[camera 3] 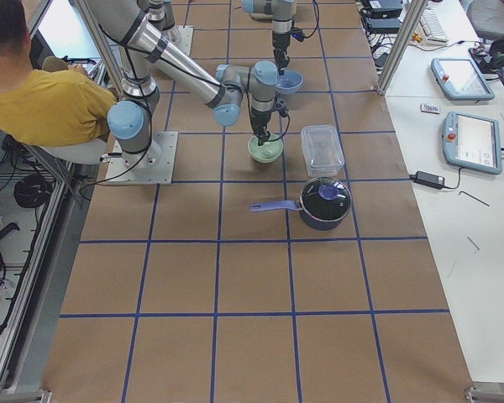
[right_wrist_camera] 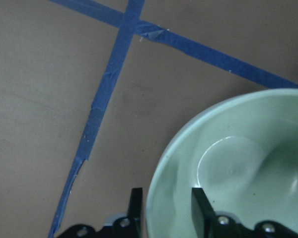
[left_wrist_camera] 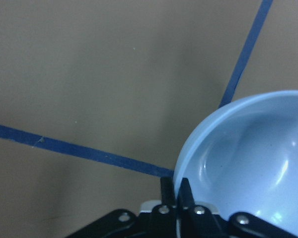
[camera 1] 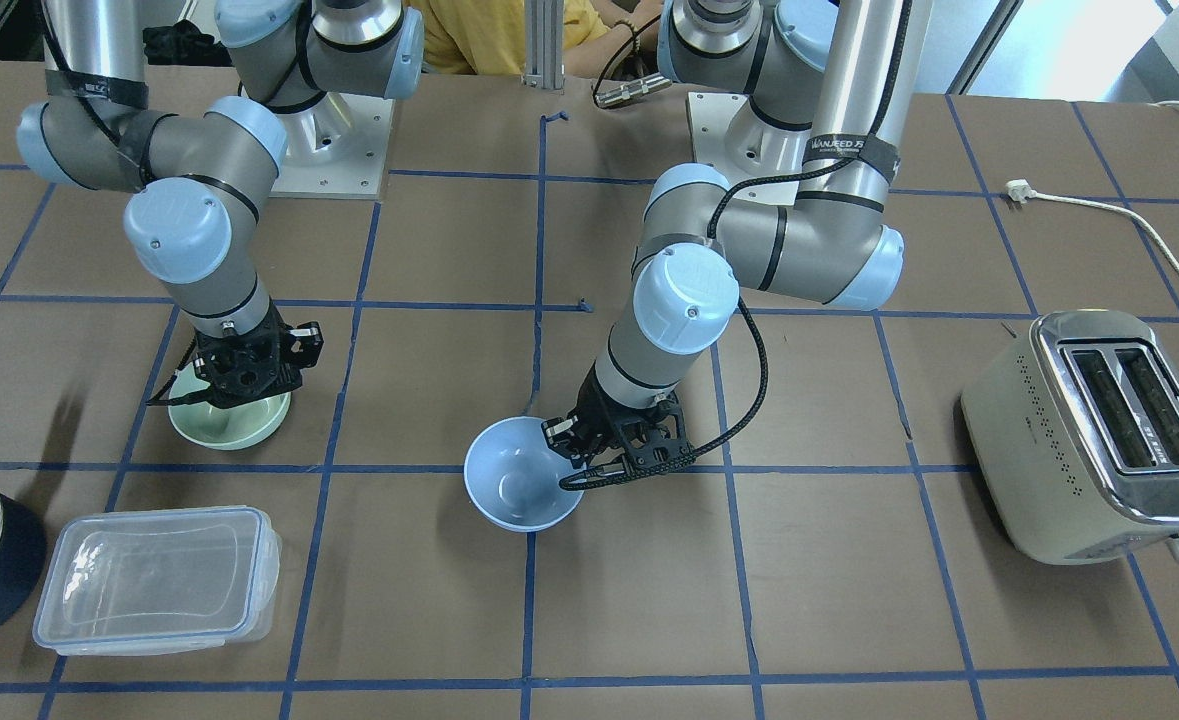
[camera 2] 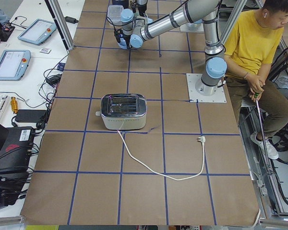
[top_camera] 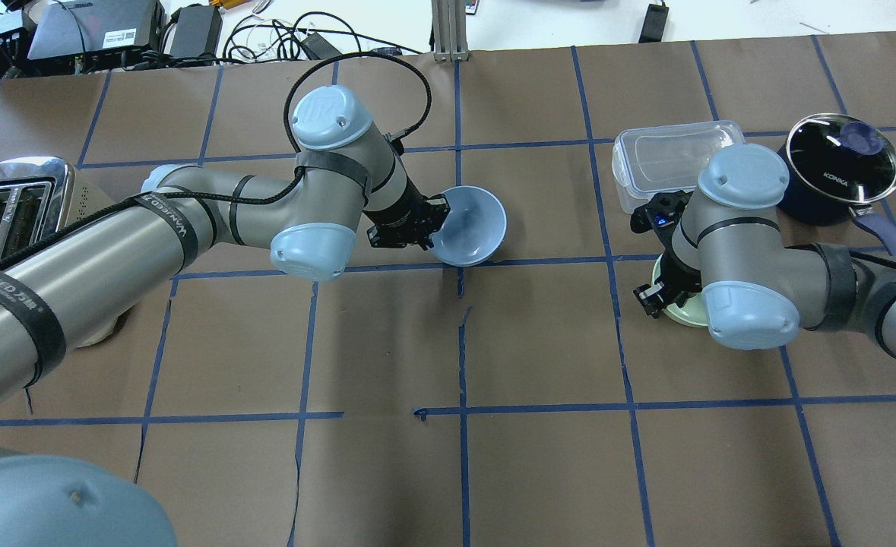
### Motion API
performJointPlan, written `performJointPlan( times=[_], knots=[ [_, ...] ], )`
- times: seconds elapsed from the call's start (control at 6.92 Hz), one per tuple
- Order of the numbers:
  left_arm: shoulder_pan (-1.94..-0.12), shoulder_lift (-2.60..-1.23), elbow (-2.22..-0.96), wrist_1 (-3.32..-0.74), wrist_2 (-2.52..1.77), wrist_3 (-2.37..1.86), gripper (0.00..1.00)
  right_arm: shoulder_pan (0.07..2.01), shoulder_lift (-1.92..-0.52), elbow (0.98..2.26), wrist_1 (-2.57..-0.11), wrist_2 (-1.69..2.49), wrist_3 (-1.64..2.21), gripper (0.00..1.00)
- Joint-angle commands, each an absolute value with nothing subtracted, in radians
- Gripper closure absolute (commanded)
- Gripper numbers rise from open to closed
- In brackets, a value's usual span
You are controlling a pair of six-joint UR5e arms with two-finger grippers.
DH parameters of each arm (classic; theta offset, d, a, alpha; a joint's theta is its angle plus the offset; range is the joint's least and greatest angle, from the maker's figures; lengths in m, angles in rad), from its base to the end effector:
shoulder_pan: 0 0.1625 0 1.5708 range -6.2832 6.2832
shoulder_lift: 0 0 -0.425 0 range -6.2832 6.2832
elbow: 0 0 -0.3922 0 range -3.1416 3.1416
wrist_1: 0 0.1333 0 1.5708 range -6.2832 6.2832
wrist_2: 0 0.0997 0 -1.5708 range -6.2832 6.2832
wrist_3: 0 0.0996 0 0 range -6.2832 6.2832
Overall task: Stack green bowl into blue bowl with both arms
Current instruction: 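Set blue bowl down and open left gripper while right gripper lifts green bowl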
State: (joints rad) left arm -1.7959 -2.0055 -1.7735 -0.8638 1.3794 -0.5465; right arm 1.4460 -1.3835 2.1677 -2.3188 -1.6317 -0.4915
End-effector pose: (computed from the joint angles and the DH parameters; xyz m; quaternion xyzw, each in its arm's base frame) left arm -0.2824 -0.5513 0.2240 0.1559 -0.9825 -0.0039 0.1015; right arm 0.0699 -0.4651 0.2001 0.1828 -0.9825 -0.0265 0.0235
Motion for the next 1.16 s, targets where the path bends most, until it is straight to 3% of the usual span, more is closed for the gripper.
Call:
performJointPlan(
  times=[0.0,0.29,0.58,0.87,1.01],
  knots=[
    [-1.792,-1.99,-1.772,-0.865,1.443,-0.497,0.44,1.45,-1.394,2.168,-2.316,-1.631,-0.482,1.0],
    [-1.784,-1.965,-1.741,-0.899,1.442,-0.496,0.27,1.456,-1.426,2.161,-2.307,-1.631,-0.476,1.0],
    [-1.686,-1.875,-1.541,-1.308,1.469,-0.276,0.23,1.503,-1.46,2.139,-2.299,-1.565,-0.348,1.0],
    [-1.59,-1.783,-1.438,-1.553,1.569,0.022,0.19,1.636,-1.453,1.962,-2.121,-1.615,-0.125,1.0],
    [-1.577,-1.717,-1.437,-1.586,1.645,0.052,0.11,1.684,-1.434,1.83,-1.982,-1.634,0.012,1.0]
  ],
)
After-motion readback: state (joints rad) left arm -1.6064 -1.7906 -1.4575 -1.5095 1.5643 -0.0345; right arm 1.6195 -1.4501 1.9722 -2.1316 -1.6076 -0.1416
